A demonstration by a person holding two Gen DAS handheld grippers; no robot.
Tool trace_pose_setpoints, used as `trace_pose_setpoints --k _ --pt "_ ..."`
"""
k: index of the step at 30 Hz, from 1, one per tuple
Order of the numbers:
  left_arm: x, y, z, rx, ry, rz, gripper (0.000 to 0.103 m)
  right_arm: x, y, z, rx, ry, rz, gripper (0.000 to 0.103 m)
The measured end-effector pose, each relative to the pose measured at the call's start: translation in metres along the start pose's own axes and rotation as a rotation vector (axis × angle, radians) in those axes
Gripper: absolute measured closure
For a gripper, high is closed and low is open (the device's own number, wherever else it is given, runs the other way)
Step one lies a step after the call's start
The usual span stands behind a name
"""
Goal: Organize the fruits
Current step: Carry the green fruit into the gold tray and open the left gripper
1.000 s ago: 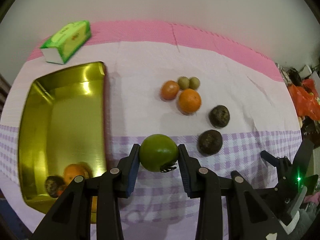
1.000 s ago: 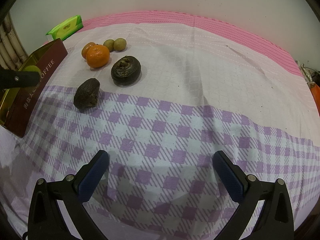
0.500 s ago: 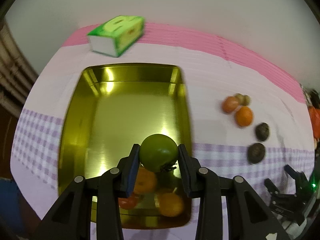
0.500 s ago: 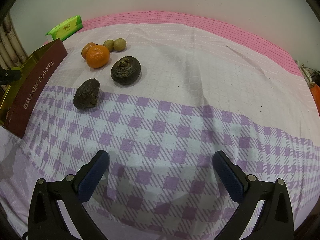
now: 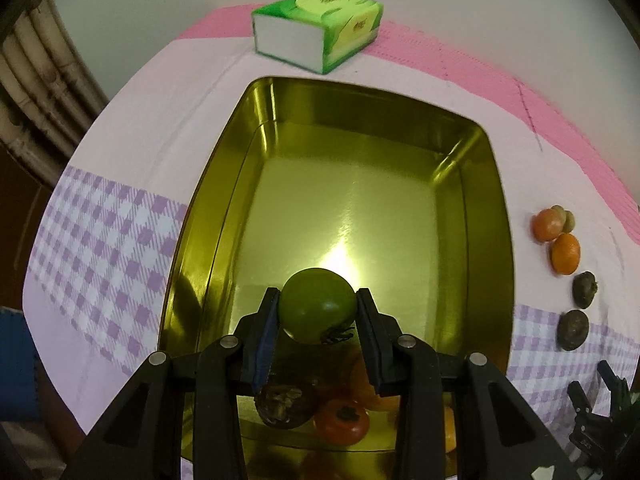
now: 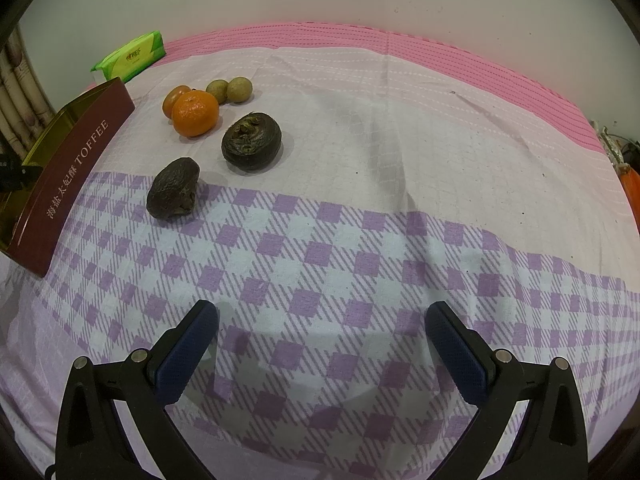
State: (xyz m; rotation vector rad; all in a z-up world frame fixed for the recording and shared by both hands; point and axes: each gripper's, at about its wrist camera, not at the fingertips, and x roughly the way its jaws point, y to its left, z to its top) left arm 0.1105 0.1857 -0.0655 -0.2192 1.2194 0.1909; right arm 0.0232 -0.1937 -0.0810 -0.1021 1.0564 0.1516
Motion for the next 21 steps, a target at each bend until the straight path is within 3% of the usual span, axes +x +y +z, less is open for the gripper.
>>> trace_pose_setpoints --k 21 --pt "0.021 -0.004 0.001 -0.006 0.044 0.041 0.068 0.000 0.000 0.000 0.004 0.001 -0.007 0.000"
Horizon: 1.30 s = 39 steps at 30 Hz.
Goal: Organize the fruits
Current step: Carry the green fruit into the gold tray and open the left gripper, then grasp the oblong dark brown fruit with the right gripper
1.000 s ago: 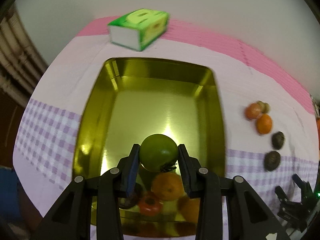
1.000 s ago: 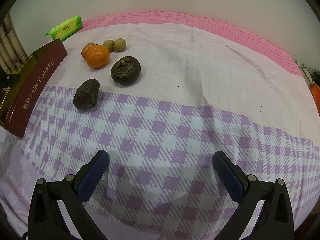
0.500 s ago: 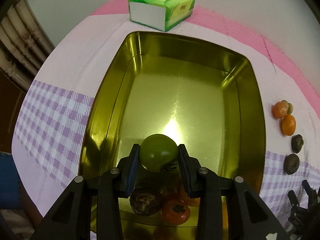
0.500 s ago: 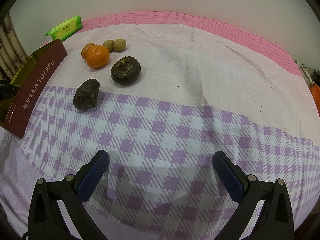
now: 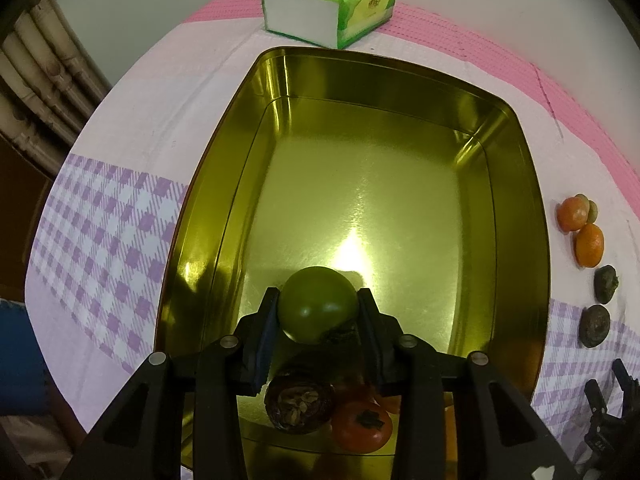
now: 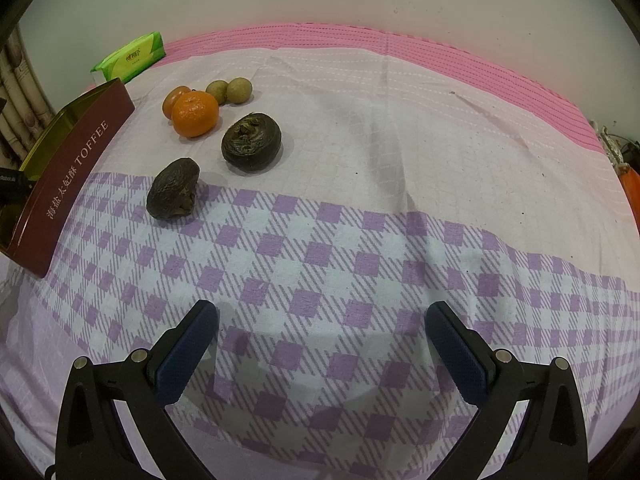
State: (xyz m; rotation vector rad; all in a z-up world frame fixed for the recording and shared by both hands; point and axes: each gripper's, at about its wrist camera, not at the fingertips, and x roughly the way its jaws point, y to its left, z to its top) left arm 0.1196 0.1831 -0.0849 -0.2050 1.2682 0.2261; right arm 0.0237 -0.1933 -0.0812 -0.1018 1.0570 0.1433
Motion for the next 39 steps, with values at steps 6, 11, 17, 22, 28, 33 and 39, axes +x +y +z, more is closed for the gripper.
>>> trace_pose_setpoints --k 6,11,17,22,28,33,39 --pt "-0.002 0.002 0.000 -0.004 -0.005 -0.005 0.067 0.000 0.000 0.000 0.001 0.000 -0.001 0.000" --pt "-0.010 0.004 0.000 -0.007 -0.027 -0.015 0.054 0.000 0.000 0.000 0.002 0.001 -0.003 0.000" --pt "-0.025 0.003 -0.002 -0.008 -0.058 -0.039 0.046 0.000 0.000 0.000 0.003 0.000 -0.005 0.000" --pt "-0.042 0.004 -0.004 -0.010 -0.105 -0.029 0.041 0.000 0.000 0.000 0.004 0.001 -0.007 0.000" --pt "-0.060 0.008 -0.009 -0.007 -0.164 -0.035 0.038 0.000 0.000 0.000 0.004 0.001 -0.008 0.000" --pt "-0.073 0.005 -0.020 0.009 -0.202 -0.043 0.038 0.001 0.000 0.001 0.005 0.002 -0.010 0.000" --pt "-0.087 0.004 -0.028 0.022 -0.263 -0.066 0.038 0.002 0.000 0.002 0.010 0.013 -0.011 0.000"
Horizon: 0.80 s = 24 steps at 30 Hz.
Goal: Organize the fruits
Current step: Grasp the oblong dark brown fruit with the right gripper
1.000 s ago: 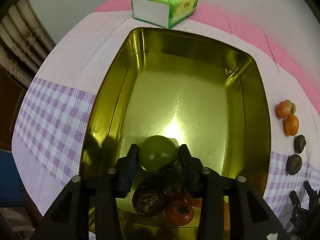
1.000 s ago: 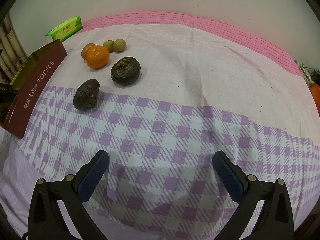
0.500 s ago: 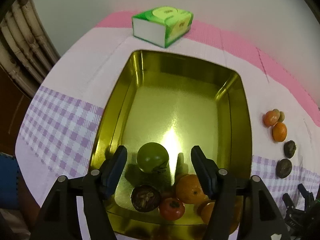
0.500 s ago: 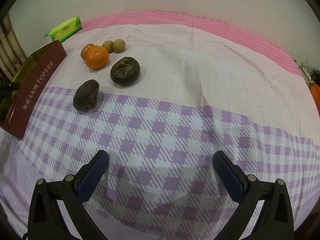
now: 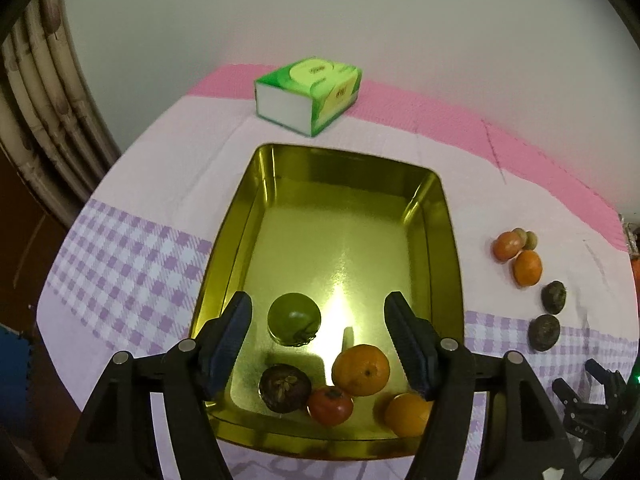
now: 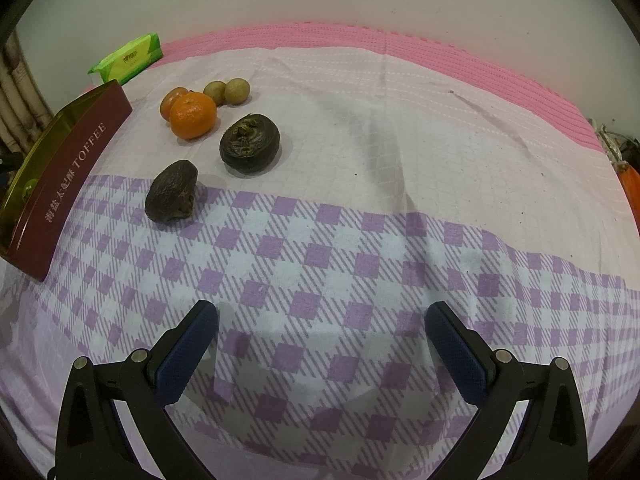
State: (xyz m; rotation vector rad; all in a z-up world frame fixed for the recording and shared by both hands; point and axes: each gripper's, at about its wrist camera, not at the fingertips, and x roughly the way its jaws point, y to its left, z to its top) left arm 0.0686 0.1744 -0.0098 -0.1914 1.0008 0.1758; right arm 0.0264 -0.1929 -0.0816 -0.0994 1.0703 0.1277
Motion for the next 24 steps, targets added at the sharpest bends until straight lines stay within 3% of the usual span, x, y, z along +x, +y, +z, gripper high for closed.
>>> trace_pose_setpoints --k 5,12,17,21,24 --pt "-0.008 0.004 -0.004 -0.014 -0.009 0.008 0.038 -0.004 0.001 0.008 0.020 -0.003 0.041 0.001" --pt "-0.019 0.007 -0.010 -0.013 -0.018 0.036 0.037 -0.010 0.037 0.033 -0.075 -0.020 0.093 0.003" --pt "-0.026 0.016 -0.014 -0.039 -0.018 0.057 0.028 -0.001 0.063 0.046 -0.123 -0.004 0.129 0.014" --pt "-0.028 0.025 -0.017 -0.066 -0.006 0.066 0.026 0.006 0.075 0.056 -0.133 -0.005 0.129 0.020" --pt "-0.029 0.032 -0.021 -0.085 -0.003 0.082 0.025 0.014 0.079 0.063 -0.131 0.005 0.135 0.031"
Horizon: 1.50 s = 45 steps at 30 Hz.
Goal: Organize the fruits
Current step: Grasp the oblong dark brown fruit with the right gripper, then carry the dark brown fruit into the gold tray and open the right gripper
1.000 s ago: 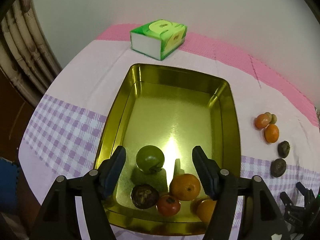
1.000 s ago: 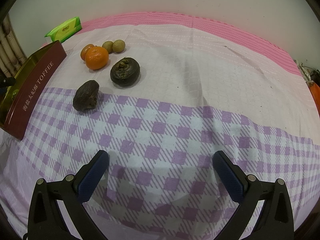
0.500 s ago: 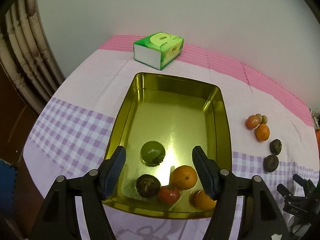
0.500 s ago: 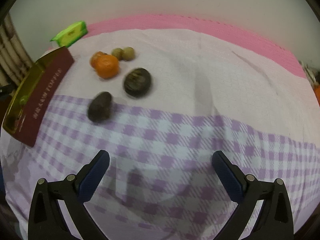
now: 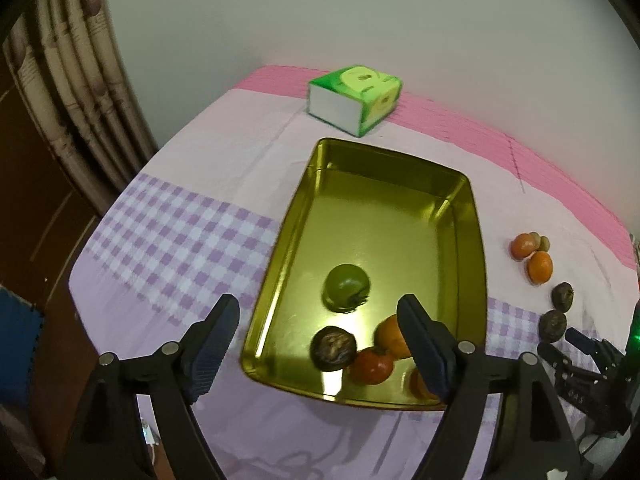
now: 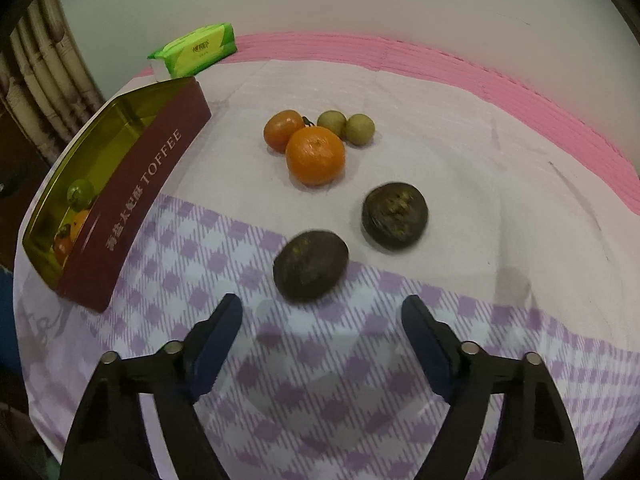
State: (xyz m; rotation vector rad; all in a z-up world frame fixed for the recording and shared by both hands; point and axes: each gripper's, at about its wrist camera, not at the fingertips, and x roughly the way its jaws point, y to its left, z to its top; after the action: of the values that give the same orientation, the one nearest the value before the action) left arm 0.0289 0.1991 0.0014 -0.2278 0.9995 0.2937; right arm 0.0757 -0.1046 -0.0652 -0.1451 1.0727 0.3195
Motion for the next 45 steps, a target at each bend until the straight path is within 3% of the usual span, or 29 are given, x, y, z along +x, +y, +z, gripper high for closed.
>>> trace_pose_setpoints --k 15,24,33,45 --pt "-0.003 0.034 -0.009 -0.096 0.017 0.038 0.011 0.013 0.012 0.012 -0.047 0.009 -0.048 0.064" --pt "0.001 0.046 -0.008 -0.154 0.037 0.042 0.009 0.013 0.013 0.015 -0.043 0.010 -0.045 0.065" --pt "0.007 0.059 -0.009 -0.219 0.069 0.057 0.009 -0.014 0.039 0.033 -0.090 -0.051 0.004 0.067" --pt "0.009 0.071 -0.009 -0.285 0.074 0.073 0.009 -0.034 0.106 0.066 -0.187 -0.095 0.174 0.068"
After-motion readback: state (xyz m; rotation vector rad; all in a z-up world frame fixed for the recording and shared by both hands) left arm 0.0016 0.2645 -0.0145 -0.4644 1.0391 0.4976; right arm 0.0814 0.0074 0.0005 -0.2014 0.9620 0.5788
